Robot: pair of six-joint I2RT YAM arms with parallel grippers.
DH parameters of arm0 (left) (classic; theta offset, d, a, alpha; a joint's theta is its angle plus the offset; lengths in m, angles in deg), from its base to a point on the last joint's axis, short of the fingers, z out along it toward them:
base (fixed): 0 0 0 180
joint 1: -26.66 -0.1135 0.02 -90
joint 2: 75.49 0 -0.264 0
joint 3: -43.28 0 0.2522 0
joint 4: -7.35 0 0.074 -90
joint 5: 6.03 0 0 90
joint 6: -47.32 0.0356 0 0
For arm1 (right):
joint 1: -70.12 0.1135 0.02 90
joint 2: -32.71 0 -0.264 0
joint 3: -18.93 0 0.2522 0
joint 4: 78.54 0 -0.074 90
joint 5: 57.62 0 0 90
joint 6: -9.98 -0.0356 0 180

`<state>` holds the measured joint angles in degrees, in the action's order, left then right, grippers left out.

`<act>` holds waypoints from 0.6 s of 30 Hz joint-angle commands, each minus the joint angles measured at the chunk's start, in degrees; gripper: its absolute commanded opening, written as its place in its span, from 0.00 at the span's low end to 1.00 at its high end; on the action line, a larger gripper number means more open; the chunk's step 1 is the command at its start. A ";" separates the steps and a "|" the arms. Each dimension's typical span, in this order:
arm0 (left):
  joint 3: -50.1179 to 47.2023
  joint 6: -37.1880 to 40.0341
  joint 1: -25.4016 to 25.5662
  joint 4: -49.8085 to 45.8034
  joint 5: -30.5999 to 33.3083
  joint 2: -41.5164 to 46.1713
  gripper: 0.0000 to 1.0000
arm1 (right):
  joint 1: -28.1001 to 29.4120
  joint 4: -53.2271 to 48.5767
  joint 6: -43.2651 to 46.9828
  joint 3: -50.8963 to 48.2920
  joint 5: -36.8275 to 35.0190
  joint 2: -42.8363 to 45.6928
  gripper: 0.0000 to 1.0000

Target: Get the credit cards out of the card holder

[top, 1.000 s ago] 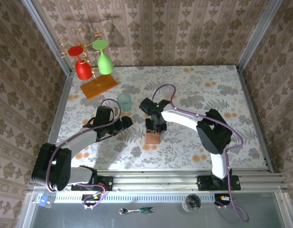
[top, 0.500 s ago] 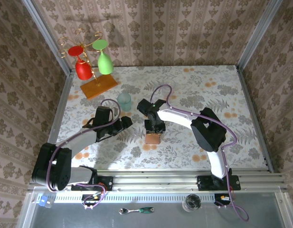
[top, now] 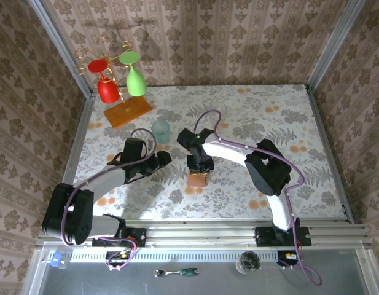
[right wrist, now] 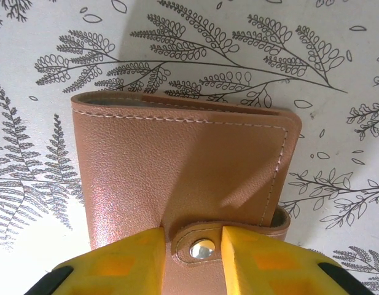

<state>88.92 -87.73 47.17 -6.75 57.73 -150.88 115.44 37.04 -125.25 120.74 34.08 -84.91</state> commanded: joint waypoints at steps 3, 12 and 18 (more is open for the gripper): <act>-0.15 -0.47 -0.47 0.34 -1.18 -0.62 0.75 | 0.63 -1.78 -1.10 0.06 -0.51 -2.87 0.27; 0.59 -0.56 0.30 -0.12 -1.36 -1.22 0.75 | 0.49 0.03 -1.59 -2.13 -0.64 -1.26 0.20; 1.84 -0.76 1.64 -0.43 -0.94 -2.16 0.75 | 0.28 1.91 -1.81 -4.24 -0.38 0.28 0.15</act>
<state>88.98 -87.78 48.07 -6.79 57.16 -152.35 115.38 38.09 -125.67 119.15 33.57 -84.04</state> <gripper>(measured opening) 0.747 0.159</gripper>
